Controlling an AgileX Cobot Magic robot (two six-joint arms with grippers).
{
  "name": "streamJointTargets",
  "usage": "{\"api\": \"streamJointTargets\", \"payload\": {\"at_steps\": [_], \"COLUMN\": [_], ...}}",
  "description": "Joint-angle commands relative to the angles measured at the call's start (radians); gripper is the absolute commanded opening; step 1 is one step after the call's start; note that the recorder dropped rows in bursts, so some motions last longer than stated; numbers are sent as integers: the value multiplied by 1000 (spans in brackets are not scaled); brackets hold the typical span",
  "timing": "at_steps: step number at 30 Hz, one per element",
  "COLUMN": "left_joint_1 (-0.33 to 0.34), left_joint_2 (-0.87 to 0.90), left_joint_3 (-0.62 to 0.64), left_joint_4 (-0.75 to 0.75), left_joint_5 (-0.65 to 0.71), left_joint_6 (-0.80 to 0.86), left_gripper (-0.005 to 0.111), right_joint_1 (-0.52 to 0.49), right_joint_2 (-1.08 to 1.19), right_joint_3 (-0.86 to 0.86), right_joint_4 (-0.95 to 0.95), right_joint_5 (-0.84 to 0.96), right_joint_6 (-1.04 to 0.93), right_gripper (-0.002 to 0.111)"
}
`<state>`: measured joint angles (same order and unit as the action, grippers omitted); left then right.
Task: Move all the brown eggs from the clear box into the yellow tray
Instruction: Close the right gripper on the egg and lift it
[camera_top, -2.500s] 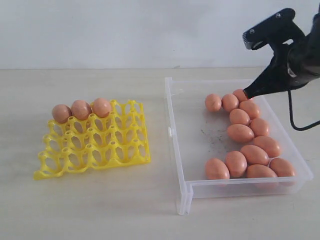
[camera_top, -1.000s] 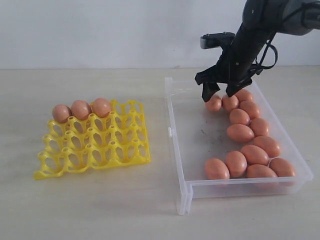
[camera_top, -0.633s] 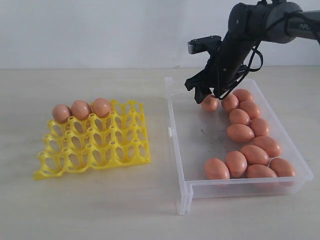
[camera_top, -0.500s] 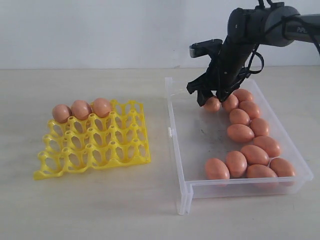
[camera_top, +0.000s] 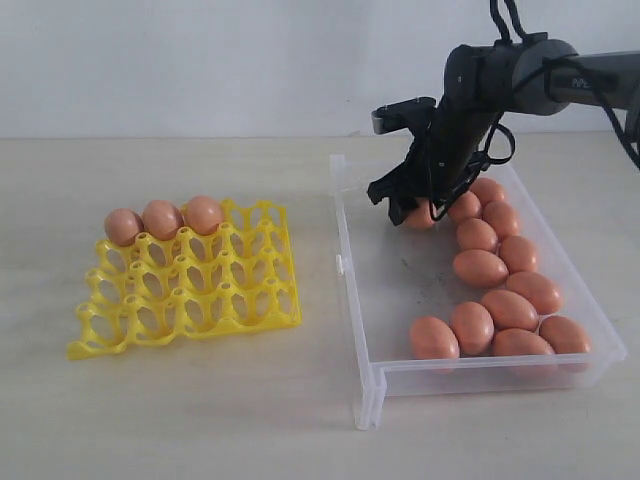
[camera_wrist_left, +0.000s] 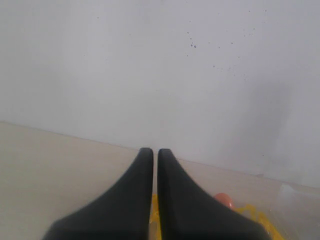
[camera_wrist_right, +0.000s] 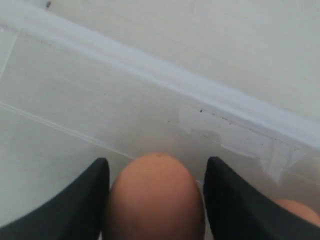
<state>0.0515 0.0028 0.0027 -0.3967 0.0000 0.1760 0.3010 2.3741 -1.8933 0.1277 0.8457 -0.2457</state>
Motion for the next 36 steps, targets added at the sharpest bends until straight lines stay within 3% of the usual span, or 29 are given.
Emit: {"api": "streamJointTargets", "payload": {"at_steps": [1,2,3,13,20,28,33,36], "left_joint_1": [-4,-4,-4,-4,-4,-4,-4,-4], "left_joint_2": [-3,-3,-3,-3,-3,-3,-3,-3], "left_joint_3": [-3,-3,-3,-3,-3,-3,-3,-3], "left_joint_4": [-3,-3,-3,-3,-3,-3,-3,-3], "left_joint_5": [0,0,0,0,0,0,0,0], "left_joint_6": [9,9,9,9,9,9,9,9], "left_gripper": [4,4,4,4,4,4,4,4], "right_joint_1": [0,0,0,0,0,0,2,26], "right_joint_2": [8,8,8,-40,-127,-359,-527,-566], "right_joint_3": [-3,-3,-3,-3,3,323,587,680], "right_joint_4": [-17,-17,-17,39,182,240,426,454], "right_joint_5": [-2,0,0,-15,-32,-418,-738,-840], "right_joint_6": [-16,-28,-32,-33,-78,-95,-260,-331], "right_gripper": [23,8,0,0,0,0,0,0]}}
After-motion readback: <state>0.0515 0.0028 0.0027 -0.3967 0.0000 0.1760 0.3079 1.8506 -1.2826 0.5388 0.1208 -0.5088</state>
